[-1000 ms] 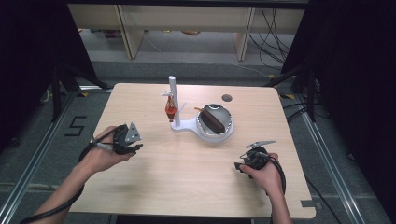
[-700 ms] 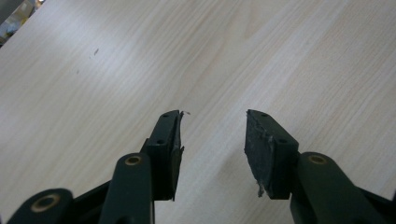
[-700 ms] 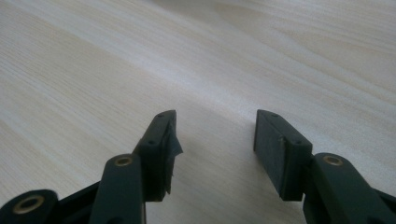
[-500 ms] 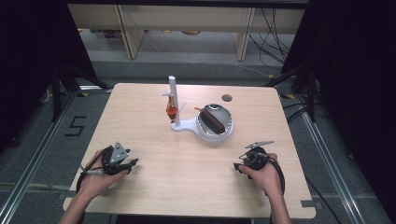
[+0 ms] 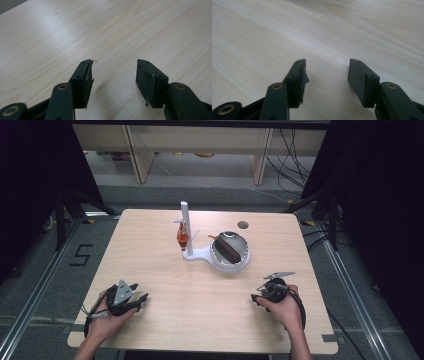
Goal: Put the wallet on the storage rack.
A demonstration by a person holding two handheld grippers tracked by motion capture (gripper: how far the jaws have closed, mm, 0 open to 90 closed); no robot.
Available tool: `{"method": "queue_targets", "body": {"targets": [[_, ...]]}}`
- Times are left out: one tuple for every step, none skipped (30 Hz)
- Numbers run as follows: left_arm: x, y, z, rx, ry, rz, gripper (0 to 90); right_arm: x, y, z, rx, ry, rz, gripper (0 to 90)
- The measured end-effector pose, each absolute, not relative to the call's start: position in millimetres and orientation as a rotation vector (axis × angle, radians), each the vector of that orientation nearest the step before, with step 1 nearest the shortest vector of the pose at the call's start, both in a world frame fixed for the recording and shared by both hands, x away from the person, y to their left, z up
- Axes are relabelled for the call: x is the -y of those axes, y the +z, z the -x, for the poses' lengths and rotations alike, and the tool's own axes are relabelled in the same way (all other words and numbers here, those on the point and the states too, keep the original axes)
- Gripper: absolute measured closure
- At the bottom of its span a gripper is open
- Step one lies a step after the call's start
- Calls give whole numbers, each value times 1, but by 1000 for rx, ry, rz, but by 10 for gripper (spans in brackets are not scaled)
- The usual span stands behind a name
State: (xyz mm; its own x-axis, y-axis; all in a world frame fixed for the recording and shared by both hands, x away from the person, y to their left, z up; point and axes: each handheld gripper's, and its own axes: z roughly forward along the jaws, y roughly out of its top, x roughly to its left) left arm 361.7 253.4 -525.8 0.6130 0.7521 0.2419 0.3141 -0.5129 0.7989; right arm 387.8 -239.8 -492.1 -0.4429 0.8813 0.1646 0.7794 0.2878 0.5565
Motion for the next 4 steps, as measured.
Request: {"method": "queue_targets", "body": {"targets": [[-253, -526, -362, -837, 759, -2102, 459, 240, -491, -388, -2376, 872, -1552, 492], [-254, -526, -362, -832, 771, -2119, 453, 239, -490, -387, -2381, 876, -1576, 492], [-254, -526, -363, -832, 761, -2121, 447, 238, -489, -386, -2367, 880, -1596, 491], [-253, -526, -362, -839, 762, -2118, 441, 240, -488, -387, -2375, 865, -1562, 491]]}}
